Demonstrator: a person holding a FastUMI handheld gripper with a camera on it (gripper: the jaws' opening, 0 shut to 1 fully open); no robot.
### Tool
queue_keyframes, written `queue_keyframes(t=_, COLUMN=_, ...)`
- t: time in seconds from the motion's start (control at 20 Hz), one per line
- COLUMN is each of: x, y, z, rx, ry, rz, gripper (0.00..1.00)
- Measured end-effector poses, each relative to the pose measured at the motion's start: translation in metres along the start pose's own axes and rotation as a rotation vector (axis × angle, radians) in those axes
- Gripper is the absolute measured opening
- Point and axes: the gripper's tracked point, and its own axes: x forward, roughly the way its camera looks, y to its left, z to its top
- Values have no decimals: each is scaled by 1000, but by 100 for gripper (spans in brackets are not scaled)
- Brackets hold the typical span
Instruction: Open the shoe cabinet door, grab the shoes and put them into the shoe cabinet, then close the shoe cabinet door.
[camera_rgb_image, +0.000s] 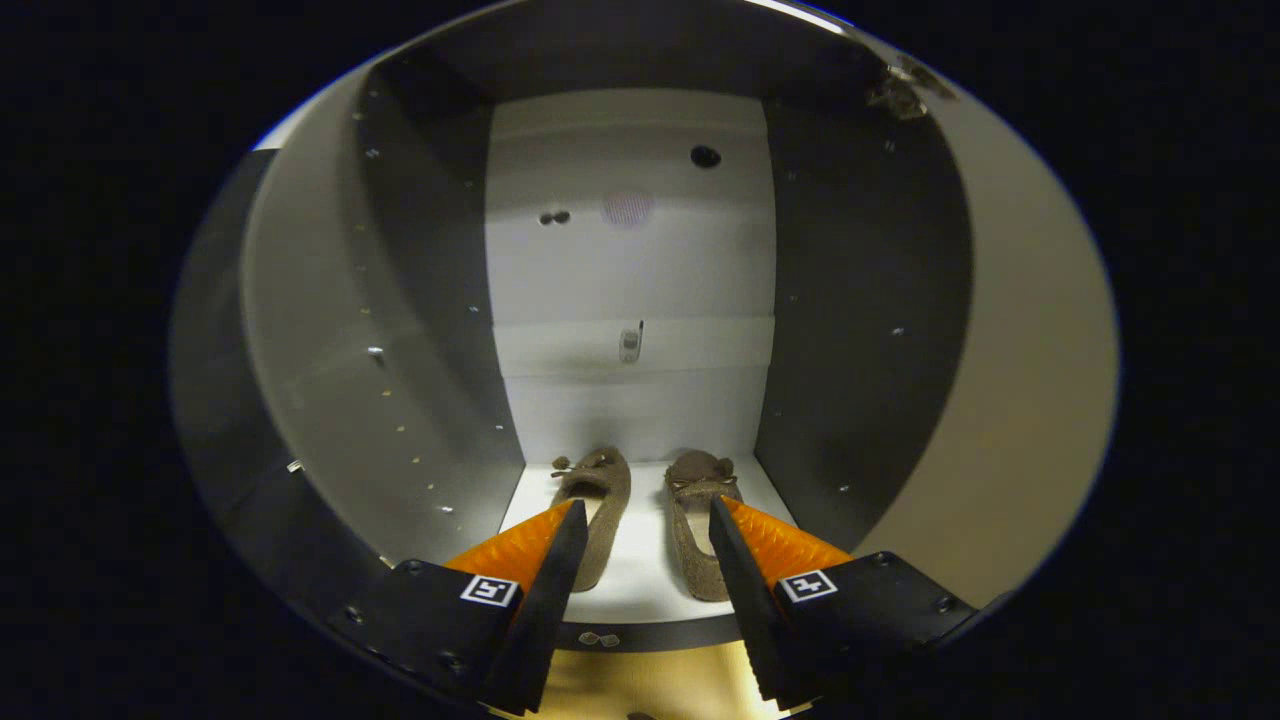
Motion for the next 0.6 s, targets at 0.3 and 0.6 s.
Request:
queue_keyframes(t=0.3, x=-99, y=4, z=10, rx=2, ry=-114, rz=58, gripper=80)
queue_keyframes(t=0.6, x=-189, y=-14, z=-9, rx=48, ry=-144, rz=120, gripper=80)
